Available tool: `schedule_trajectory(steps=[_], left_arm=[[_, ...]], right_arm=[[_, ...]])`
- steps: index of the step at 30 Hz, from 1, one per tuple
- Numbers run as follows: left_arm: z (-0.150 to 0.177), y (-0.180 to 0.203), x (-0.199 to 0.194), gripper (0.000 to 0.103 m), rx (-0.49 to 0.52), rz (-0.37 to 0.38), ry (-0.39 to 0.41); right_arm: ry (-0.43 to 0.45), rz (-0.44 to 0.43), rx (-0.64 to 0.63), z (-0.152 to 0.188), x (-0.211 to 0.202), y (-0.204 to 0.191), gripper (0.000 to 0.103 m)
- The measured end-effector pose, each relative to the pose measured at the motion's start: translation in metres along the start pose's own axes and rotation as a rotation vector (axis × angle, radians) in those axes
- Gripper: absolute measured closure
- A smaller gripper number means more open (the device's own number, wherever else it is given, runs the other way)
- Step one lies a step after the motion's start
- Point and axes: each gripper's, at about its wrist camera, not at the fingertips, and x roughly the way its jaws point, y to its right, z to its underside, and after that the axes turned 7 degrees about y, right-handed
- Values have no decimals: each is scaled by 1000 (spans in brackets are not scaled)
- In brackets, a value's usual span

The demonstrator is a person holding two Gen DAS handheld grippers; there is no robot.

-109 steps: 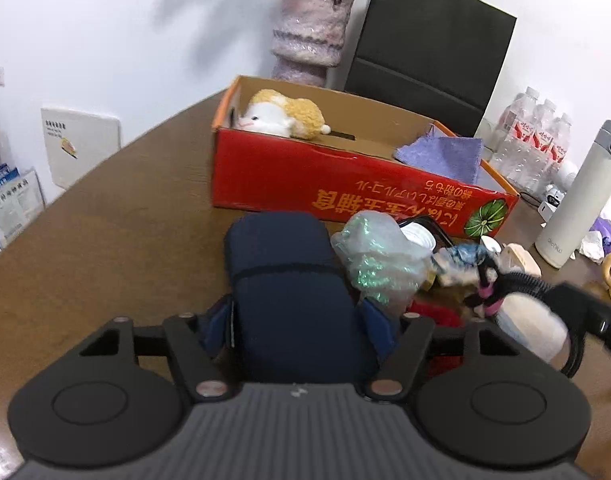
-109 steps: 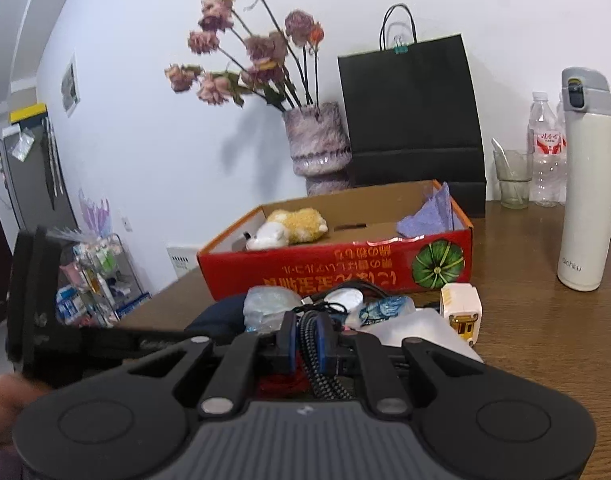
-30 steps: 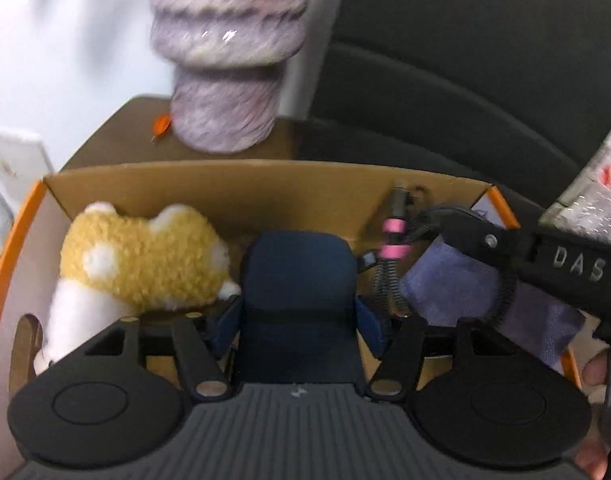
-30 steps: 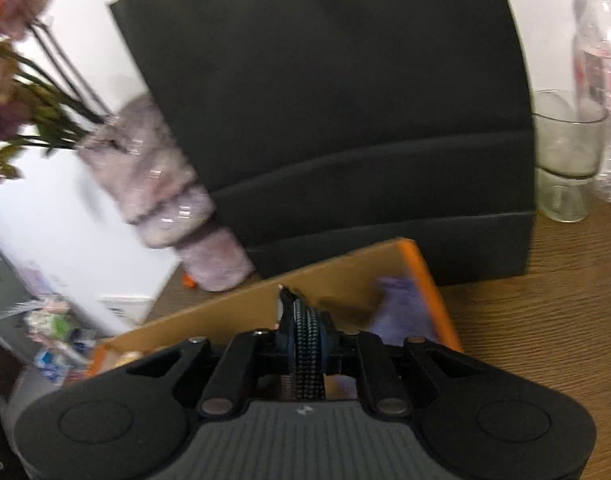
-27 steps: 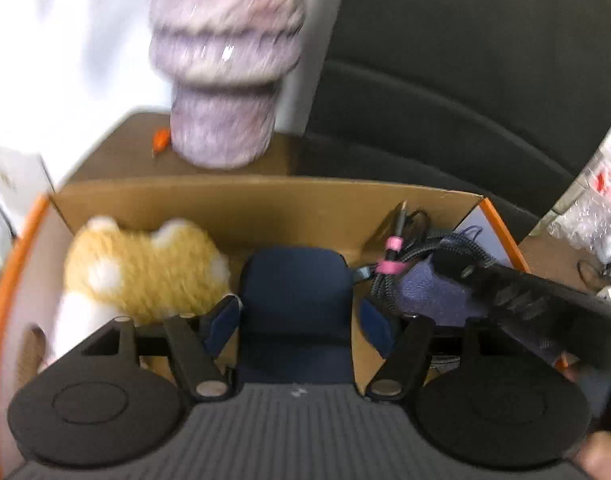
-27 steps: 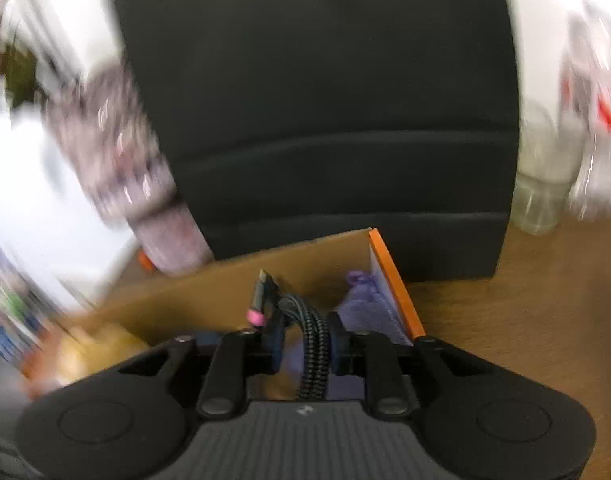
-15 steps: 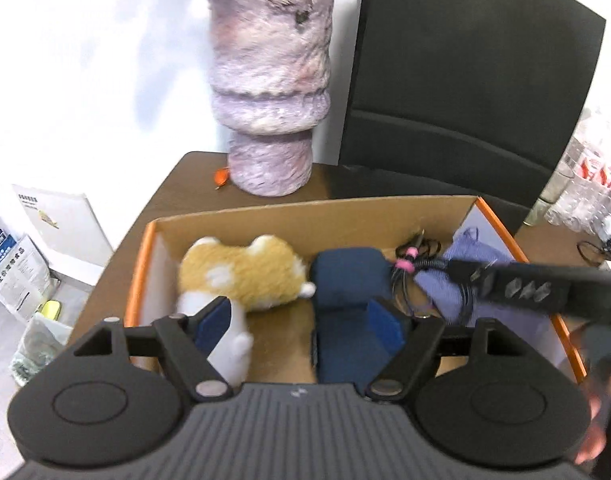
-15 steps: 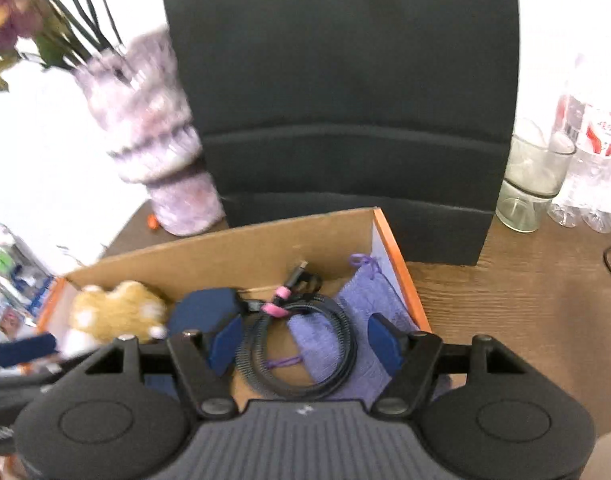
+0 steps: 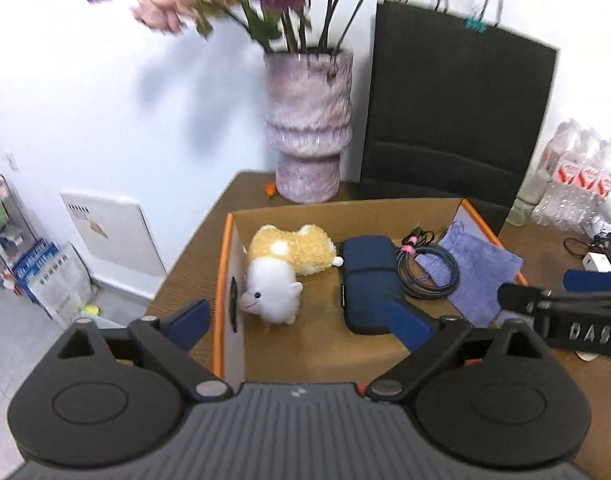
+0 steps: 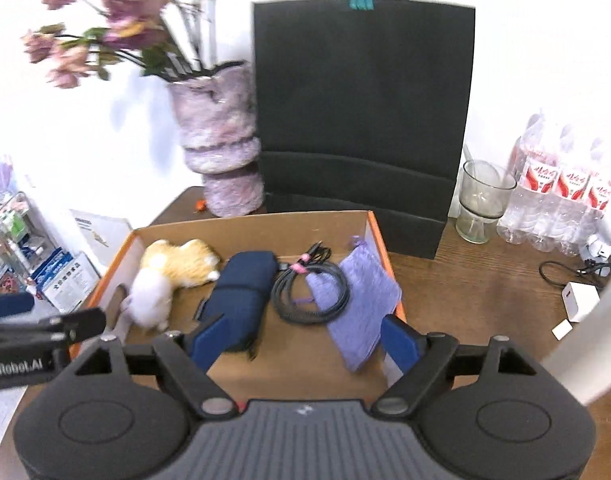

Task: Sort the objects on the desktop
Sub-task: 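Put the navy case in the box with left tool while right puts braided cable, then move both tools back toward the remaining table items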

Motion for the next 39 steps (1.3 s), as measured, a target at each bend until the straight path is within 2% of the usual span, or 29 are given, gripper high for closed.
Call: schedule_trajectory(steps=[2,5,10,15,19,24,30,34,39], left_arm=[[13,2,-21,3,22,23,56],[30,7,-43,3,56,12,95],[56,8,-72,3,73,34,161],[85,5,-96,3,71,37,185],[115,1,-118,3,74,52,227],[156,-3,-120,3,31,64,180],[193,-2,-125,3,38,75,143],[211,-6,-134,3,41,66,143],[235,-10,-141,3,-9,59,125]], right_arm=[[51,-19,-26,17,-21,-9,14],[113,-14,-65,46,-43,-19,15],[151,-24,-74,78,-72,-25,15],[181,-51,-30,111,-95,-30,14],[209,-39,-20,140,-115,-31,13],[186,-40,-18,180,-121,-28,13],[185,-41,-55,223,-135,-26,13],[191,-55,-64,242,-148,-21,13],[206,-61,-42,252,-155,-19,13]])
